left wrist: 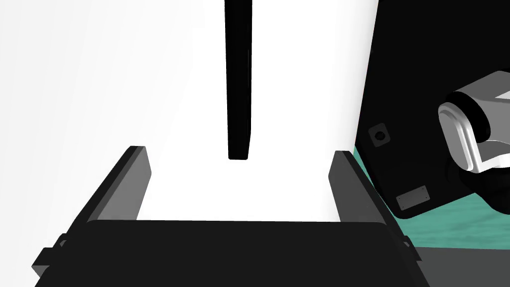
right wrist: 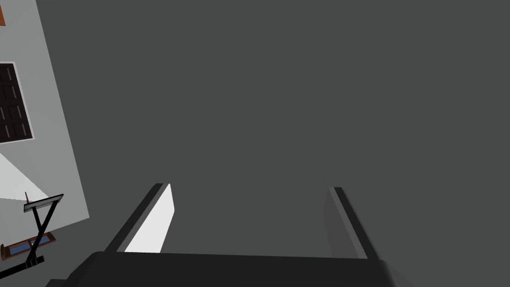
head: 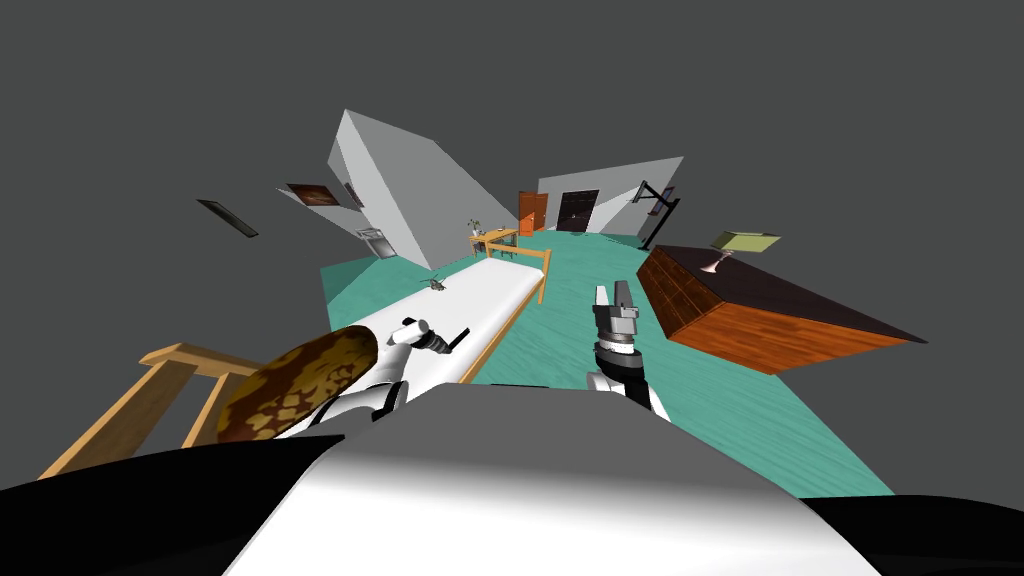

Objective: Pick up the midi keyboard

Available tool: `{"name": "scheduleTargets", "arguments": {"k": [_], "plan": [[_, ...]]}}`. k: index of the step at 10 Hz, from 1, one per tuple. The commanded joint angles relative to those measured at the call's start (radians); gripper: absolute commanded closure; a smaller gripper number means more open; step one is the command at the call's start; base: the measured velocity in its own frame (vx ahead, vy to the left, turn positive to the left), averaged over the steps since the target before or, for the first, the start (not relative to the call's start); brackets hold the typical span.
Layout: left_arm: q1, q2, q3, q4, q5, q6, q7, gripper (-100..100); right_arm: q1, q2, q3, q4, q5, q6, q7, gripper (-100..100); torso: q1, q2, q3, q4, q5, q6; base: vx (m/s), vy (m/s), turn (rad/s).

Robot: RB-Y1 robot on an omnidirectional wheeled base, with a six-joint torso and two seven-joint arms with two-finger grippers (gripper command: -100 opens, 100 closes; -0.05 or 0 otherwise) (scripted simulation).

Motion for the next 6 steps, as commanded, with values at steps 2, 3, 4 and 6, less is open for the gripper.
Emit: {"name": "scheduleTargets", "arguments": {"k": [2,3,4,6], "plan": [[-0.006,0.012,0.004,0.012,0.011,0.020,0.010,-100,0.000,0.000,0.000,0.000,0.000,0.000,0.000,0,0.000,0.000,0.000,0.000,0.000,0.000,0.018,0.008,0.007],[-0.007,0.013,0.004,0.013,0.013,0.025,0.012,0,0.000,0.000,0.000,0.000,0.000,0.000,0.000,0,-0.001,0.001,0.000,0.000,0.000,0.000,0.000,0.000,0.000],[-0.004,-0.002,0.001,0.032,0.006,-0.004,0.004,-100,0.000,0.000,0.000,0.000,0.000,0.000,0.000,0,-0.001,0.002,0.001,0.000,0.000,0.000,0.022,0.015,0.006],[0.001,-0.019,-0.002,0.057,-0.001,-0.039,-0.006,-100,0.000,0.000,0.000,0.000,0.000,0.000,0.000,0,0.000,0.000,0.000,0.000,0.000,0.000,0.042,0.017,0.004]]}}
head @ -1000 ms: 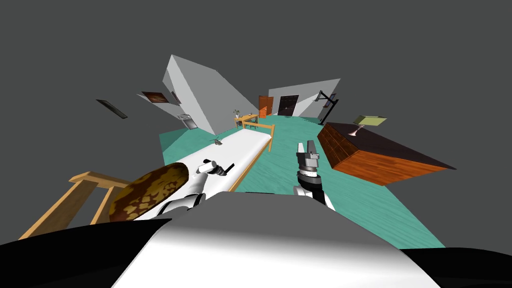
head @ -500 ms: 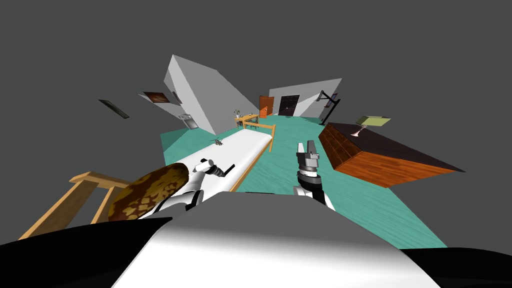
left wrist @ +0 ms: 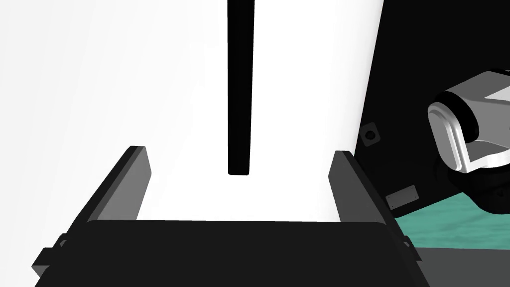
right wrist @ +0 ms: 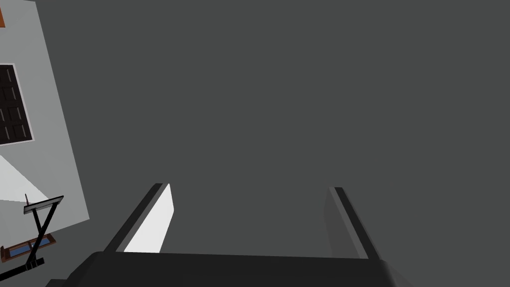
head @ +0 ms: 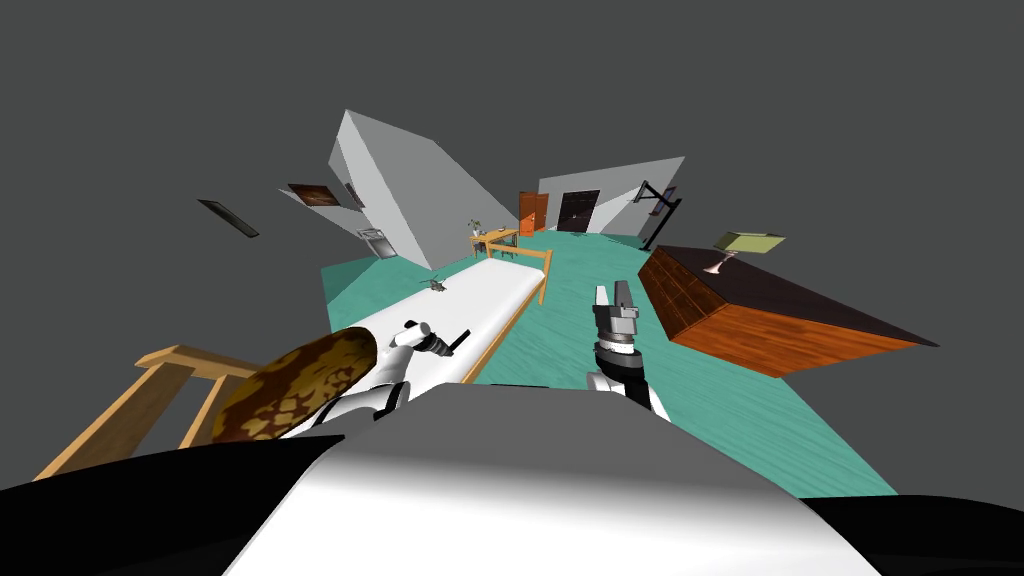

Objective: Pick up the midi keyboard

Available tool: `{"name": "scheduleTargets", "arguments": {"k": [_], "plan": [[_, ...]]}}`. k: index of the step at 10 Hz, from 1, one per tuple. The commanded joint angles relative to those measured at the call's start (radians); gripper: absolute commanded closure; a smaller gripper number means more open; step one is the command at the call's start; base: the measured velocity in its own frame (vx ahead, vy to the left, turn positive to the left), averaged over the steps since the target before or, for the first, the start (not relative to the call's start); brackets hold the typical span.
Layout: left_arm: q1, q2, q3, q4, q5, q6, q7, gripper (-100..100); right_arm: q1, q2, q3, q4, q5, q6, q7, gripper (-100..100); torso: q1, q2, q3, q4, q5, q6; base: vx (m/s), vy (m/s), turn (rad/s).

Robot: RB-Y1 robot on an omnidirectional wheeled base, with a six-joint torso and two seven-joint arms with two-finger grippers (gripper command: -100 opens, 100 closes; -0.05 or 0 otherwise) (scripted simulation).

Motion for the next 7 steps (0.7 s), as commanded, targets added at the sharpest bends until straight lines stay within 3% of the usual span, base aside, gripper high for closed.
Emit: {"name": "scheduleTargets", "arguments": {"k": [1,2,6,7], "plan": [[0.000,0.000,0.000,0.000,0.000,0.000,0.000,-100,0.000,0.000,0.000,0.000,0.000,0.000,0.000,0,0.000,0.000,0.000,0.000,0.000,0.000,0.020,0.009,0.000],[0.001,-0.001,0.000,0.001,-0.001,-0.004,-0.001,100,0.000,0.000,0.000,0.000,0.000,0.000,0.000,0,0.000,0.001,0.001,0.000,0.000,0.000,0.000,0.000,0.000],[-0.001,-0.001,0.000,-0.001,0.001,-0.001,0.000,100,0.000,0.000,0.000,0.000,0.000,0.000,0.000,0,0.005,-0.002,-0.002,-0.002,0.003,0.000,0.000,0.000,0.000],[-0.001,-0.001,0.000,-0.001,0.001,-0.001,0.000,0,0.000,0.000,0.000,0.000,0.000,0.000,0.000,0,0.005,-0.002,-0.002,-0.002,0.003,0.000,0.000,0.000,0.000]]}}
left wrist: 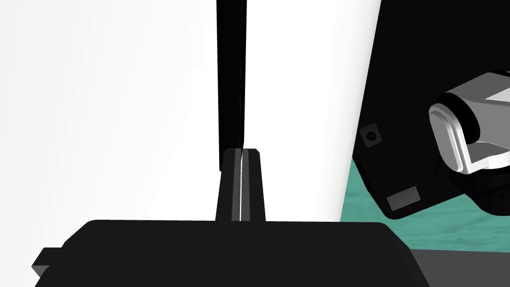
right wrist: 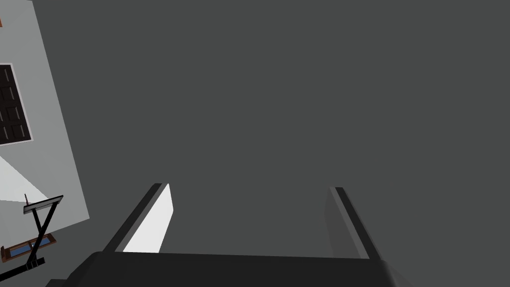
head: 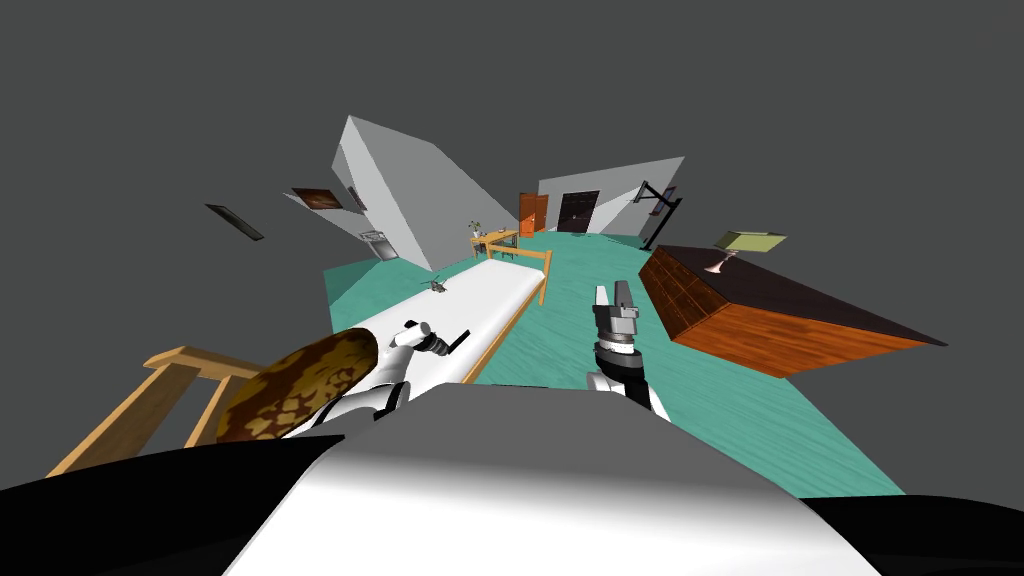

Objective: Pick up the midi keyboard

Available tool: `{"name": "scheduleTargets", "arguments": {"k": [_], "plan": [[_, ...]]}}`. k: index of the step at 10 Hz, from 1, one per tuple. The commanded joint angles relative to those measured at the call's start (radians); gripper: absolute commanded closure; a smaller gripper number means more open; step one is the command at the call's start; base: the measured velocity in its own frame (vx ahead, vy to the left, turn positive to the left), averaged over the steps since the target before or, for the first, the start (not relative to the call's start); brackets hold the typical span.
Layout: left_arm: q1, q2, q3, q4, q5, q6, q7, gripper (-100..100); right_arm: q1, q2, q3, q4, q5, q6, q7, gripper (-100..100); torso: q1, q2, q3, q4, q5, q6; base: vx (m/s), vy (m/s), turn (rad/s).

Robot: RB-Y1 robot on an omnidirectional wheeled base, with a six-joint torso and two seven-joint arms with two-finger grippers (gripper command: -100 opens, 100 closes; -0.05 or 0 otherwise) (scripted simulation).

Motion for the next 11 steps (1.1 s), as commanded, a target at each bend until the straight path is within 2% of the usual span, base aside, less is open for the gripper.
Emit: {"name": "scheduleTargets", "arguments": {"k": [1,5,11], "plan": [[0.013,0.002,-0.010,-0.028,-0.012,0.026,0.023,-100,0.000,0.000,0.000,0.000,0.000,0.000,0.000,0,0.000,0.000,0.000,0.000,0.000,0.000,0.068,-0.038,-0.024],[0.054,0.007,-0.040,-0.105,-0.049,0.095,0.088,-100,0.000,0.000,0.000,0.000,0.000,0.000,0.000,0,-0.004,-0.010,-0.006,-0.002,-0.001,0.000,0.151,-0.059,-0.017],[0.116,0.013,-0.087,-0.222,-0.108,0.200,0.187,-100,0.000,0.000,0.000,0.000,0.000,0.000,0.000,0,-0.003,-0.009,-0.005,-0.002,-0.001,0.000,0.142,-0.052,-0.018]]}}
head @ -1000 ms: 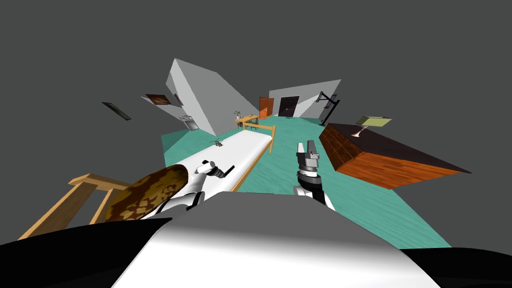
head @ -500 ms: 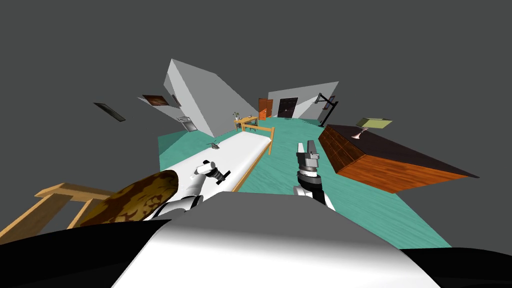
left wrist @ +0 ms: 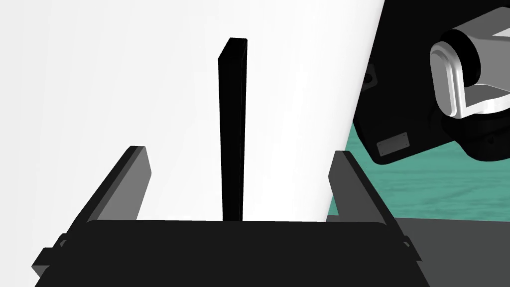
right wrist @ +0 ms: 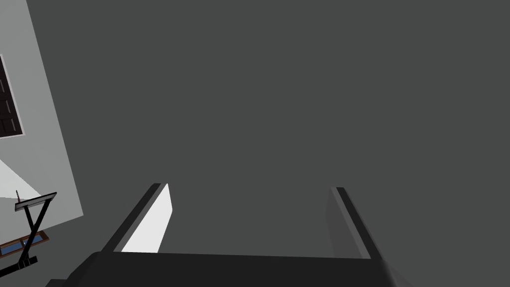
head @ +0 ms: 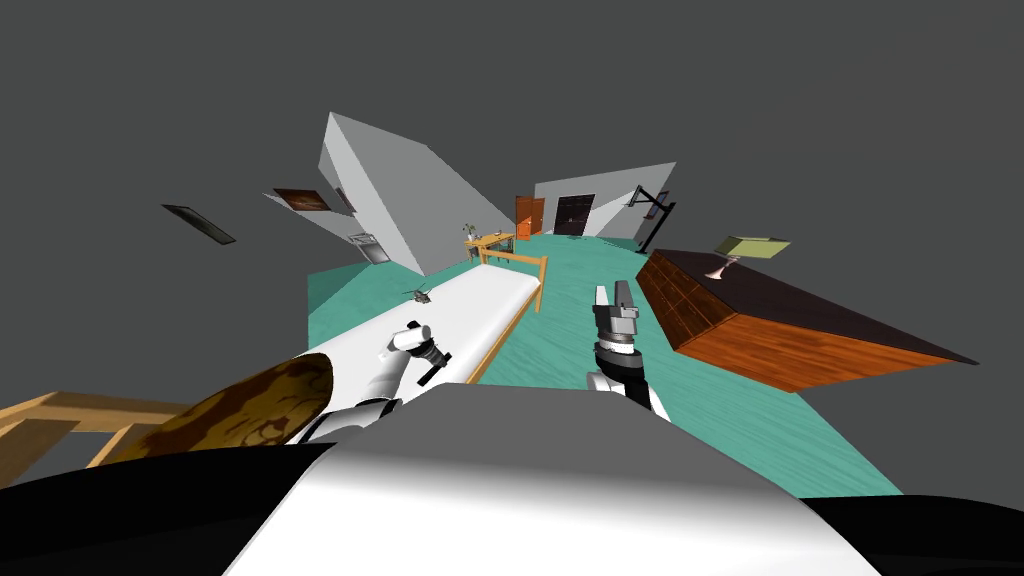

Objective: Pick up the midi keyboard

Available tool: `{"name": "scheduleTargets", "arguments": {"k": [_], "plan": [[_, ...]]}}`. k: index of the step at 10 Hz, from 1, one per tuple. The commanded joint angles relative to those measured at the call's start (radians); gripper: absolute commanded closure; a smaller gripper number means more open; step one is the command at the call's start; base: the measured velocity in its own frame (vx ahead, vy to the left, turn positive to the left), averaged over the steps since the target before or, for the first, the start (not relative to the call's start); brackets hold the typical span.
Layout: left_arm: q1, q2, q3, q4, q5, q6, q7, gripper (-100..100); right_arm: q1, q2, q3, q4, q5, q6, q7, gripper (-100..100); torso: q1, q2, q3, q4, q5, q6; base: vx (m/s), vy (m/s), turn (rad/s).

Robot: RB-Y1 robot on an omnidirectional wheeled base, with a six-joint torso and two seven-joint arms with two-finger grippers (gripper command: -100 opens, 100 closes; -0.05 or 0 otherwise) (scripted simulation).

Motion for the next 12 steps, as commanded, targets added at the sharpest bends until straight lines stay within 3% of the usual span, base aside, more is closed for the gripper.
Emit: {"name": "scheduleTargets", "arguments": {"k": [1,2,3,4,5,7,8,9,12], "plan": [[0.018,0.001,-0.016,-0.034,-0.020,0.033,0.033,-100,0.000,0.000,0.000,0.000,0.000,0.000,0.000,0,0.000,0.000,0.000,0.000,0.000,0.000,0.153,-0.053,-0.019],[0.029,0.001,-0.025,-0.053,-0.031,0.049,0.049,-100,0.000,0.000,0.000,0.000,0.000,0.000,0.000,0,0.000,-0.001,-0.001,0.000,0.000,0.000,0.153,-0.067,-0.023],[0.018,0.001,-0.020,-0.039,-0.025,0.038,0.038,-100,0.000,0.000,0.000,0.000,0.000,0.000,0.000,0,-0.001,-0.001,-0.001,0.000,0.000,0.000,0.065,-0.034,0.001],[0.019,0.000,-0.022,-0.040,-0.027,0.041,0.043,0,0.000,0.000,0.000,0.000,0.000,0.000,0.000,0,0.001,0.003,0.001,0.000,0.000,0.000,0.012,-0.006,0.001],[0.019,-0.008,-0.022,-0.021,-0.033,0.012,0.033,-100,0.000,0.000,0.000,0.000,0.000,0.000,0.000,0,0.003,0.006,0.003,0.001,0.001,0.000,0.007,-0.007,0.022],[0.020,-0.017,-0.023,0.004,-0.042,-0.024,0.022,-100,0.000,0.000,0.000,0.000,0.000,0.000,0.000,0,0.003,0.008,0.005,0.002,0.001,0.000,0.001,-0.011,0.019],[0.024,-0.014,-0.022,-0.012,-0.038,-0.006,0.027,-100,0.000,0.000,0.000,0.000,0.000,0.000,0.000,0,0.003,0.009,0.005,0.002,0.001,0.000,-0.001,-0.005,0.005],[0.025,-0.015,-0.022,-0.011,-0.039,-0.010,0.026,100,0.000,0.000,0.000,0.000,0.000,0.000,0.000,0,0.004,0.009,0.005,0.002,0.001,0.000,0.000,0.000,0.000],[0.025,-0.015,-0.022,-0.011,-0.039,-0.010,0.027,100,0.000,0.000,0.000,0.000,0.000,0.000,0.000,0,0.004,0.009,0.005,0.002,0.001,0.000,0.000,0.000,0.000]]}}
